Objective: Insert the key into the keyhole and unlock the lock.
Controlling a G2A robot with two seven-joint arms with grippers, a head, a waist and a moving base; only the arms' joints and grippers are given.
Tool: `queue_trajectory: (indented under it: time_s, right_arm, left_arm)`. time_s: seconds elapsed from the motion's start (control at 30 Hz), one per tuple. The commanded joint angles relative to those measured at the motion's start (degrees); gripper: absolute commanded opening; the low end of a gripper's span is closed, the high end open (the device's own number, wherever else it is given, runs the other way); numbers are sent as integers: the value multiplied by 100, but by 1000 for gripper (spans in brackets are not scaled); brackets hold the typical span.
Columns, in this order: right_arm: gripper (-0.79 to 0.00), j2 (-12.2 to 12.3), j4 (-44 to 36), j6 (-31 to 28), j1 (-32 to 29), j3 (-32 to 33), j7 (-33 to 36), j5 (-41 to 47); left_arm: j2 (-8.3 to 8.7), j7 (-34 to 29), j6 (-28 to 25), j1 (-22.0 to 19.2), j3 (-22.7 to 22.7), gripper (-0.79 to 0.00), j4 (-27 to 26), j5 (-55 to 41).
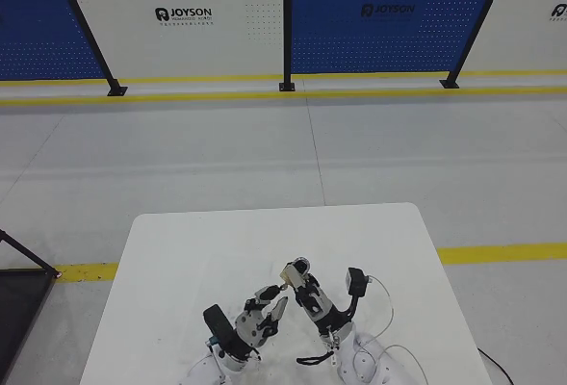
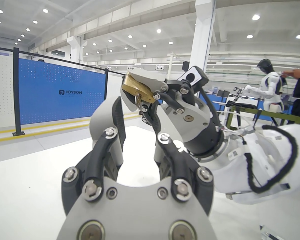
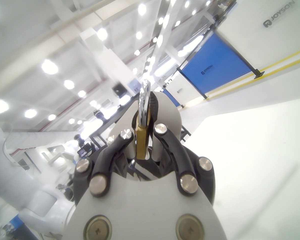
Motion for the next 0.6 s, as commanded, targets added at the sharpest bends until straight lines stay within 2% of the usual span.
queue_trajectory:
  time_s: [0.0, 0.2, 0.57]
  right_arm:
    - [-785, -1, 4, 6, 1, 2, -7, -16]
    - [-785, -3, 8, 3, -1, 0, 0, -51]
    - [-785, -11, 15, 41, 6, -13, 26, -71]
  left_arm:
    - [0, -69, -54, -3, 4, -505, -10, -65]
    - [4, -259, -190, -5, 17, -523, -78, -203]
    - [-7, -276, -190, -36, 71, -637, -92, -272]
